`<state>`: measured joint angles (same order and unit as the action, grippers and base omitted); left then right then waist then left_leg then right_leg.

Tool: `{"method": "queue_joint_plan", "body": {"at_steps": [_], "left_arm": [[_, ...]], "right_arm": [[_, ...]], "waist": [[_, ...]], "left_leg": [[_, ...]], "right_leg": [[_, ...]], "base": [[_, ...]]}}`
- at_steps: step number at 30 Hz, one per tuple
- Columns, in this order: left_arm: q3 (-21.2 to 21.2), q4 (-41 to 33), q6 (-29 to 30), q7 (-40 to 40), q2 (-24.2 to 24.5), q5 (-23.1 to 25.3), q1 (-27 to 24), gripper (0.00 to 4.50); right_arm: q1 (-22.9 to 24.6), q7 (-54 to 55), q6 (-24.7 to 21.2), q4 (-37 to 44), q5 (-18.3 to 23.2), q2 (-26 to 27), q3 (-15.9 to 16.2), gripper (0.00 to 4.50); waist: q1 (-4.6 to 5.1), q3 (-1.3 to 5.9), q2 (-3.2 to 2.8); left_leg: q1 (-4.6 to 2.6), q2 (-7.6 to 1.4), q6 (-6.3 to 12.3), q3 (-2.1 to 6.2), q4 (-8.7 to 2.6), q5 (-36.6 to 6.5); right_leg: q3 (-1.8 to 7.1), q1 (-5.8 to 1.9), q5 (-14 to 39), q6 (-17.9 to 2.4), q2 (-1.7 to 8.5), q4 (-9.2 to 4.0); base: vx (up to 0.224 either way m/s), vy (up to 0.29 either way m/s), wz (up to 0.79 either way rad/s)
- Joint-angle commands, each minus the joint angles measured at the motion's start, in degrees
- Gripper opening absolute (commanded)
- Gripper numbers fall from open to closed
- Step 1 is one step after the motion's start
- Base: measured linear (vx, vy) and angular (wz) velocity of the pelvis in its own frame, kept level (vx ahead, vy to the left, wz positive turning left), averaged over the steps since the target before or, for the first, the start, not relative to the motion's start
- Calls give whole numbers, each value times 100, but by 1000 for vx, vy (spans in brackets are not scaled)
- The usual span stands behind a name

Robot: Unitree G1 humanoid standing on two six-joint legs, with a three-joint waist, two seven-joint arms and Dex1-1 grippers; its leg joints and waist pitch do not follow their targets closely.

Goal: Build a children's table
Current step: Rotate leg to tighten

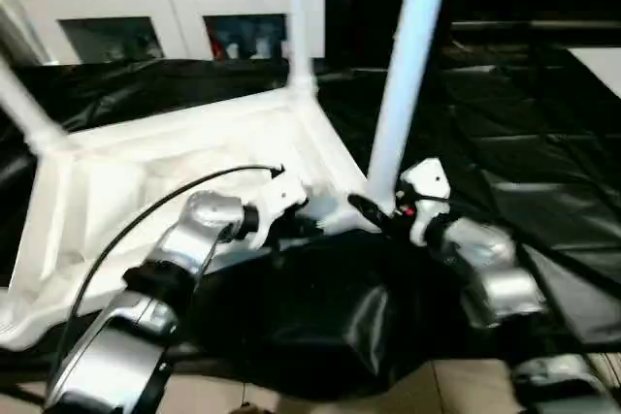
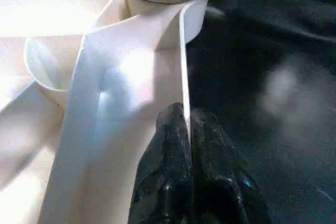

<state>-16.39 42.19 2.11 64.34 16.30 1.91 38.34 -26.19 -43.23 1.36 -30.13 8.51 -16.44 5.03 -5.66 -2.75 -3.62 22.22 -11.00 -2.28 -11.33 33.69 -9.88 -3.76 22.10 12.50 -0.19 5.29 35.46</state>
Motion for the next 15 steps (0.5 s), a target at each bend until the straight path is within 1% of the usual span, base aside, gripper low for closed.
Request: {"method": "queue_joint_plan", "body": {"at_steps": [1, 2, 3, 4, 5, 6, 7, 8, 10, 11, 15], "left_arm": [[-163, -270, -14, 502, 28, -196, -184, 0], [-176, -374, 46, 603, 82, -210, -228, 0], [-194, -496, 127, 727, 150, -225, -278, 0], [-211, -580, 181, 820, 202, -236, -311, 0], [-230, -687, 262, 936, 278, -256, -353, 0], [-238, -734, 298, 983, 312, -268, -370, 0], [-244, -819, 375, 1078, 374, -294, -404, 0], [-246, -893, 430, 1161, 430, -314, -433, 0], [-244, -912, 431, 1180, 449, -315, -443, 0], [-236, -955, 457, 1195, 480, -319, -465, 0], [-226, -1041, 503, 1210, 519, -303, -504, 0]], "right_arm": [[188, -819, -165, 318, 115, -315, 164, 372], [221, -1063, -194, 382, 146, -449, 204, 372], [258, -1376, -235, 463, 198, -606, 257, 372], [282, -1596, -240, 517, 230, -713, 300, 372], [297, -1815, -276, 570, 260, -837, 350, 372], [301, -1896, -302, 593, 272, -886, 371, 372], [299, -2078, -294, 620, 272, -985, 427, 372], [282, -2218, -270, 618, 255, -1063, 471, 372], [261, -2226, -270, 590, 244, -1072, 468, 372], [197, -2156, -153, 501, 174, -1061, 462, 372], [79, -2147, -104, 347, 149, -983, 451, 372]], "waist": [[-16, 394, 60], [-45, 386, 61], [-51, 386, 62], [-77, 388, 86], [-80, 382, 75], [-76, 376, 81], [-73, 380, 104], [-69, 376, 109], [-67, 371, 98], [-68, 374, 109], [-64, 394, 94]], "left_leg": [[-107, -259, 568, 109, -330, -851], [-110, -266, 575, 112, -337, -863], [-107, -264, 561, 111, -338, -881], [-110, -268, 552, 113, -335, -923], [-105, -268, 540, 113, -342, -949], [-105, -265, 522, 114, -345, -981], [-103, -262, 520, 111, -343, -981], [-98, -261, 531, 110, -341, -971], [-107, -260, 522, 108, -340, -956], [-106, -258, 505, 109, -340, -942], [-107, -260, 512, 115, -329, -821]], "right_leg": [[225, -246, -110, -1487, 328, -355], [227, -239, -87, -1485, 328, -359], [227, -238, -49, -1485, 331, -358], [225, -245, 9, -1495, 342, -358], [226, -238, 106, -1491, 340, -365], [225, -236, 178, -1489, 339, -371], [225, -244, 185, -1486, 338, -369], [226, -240, 231, -1484, 345, -374], [230, -223, 327, -1483, 346, -388], [232, -224, 358, -1478, 350, -391], [224, -220, 182, -1516, 344, -357]], "base": [[0, 0, 0], [0, 0, 0], [0, 0, 0], [0, 0, 0], [0, 0, 0], [0, 0, 0], [0, 0, 0], [0, 0, 0], [0, 0, 0], [0, 0, 0], [0, 0, 0]]}}
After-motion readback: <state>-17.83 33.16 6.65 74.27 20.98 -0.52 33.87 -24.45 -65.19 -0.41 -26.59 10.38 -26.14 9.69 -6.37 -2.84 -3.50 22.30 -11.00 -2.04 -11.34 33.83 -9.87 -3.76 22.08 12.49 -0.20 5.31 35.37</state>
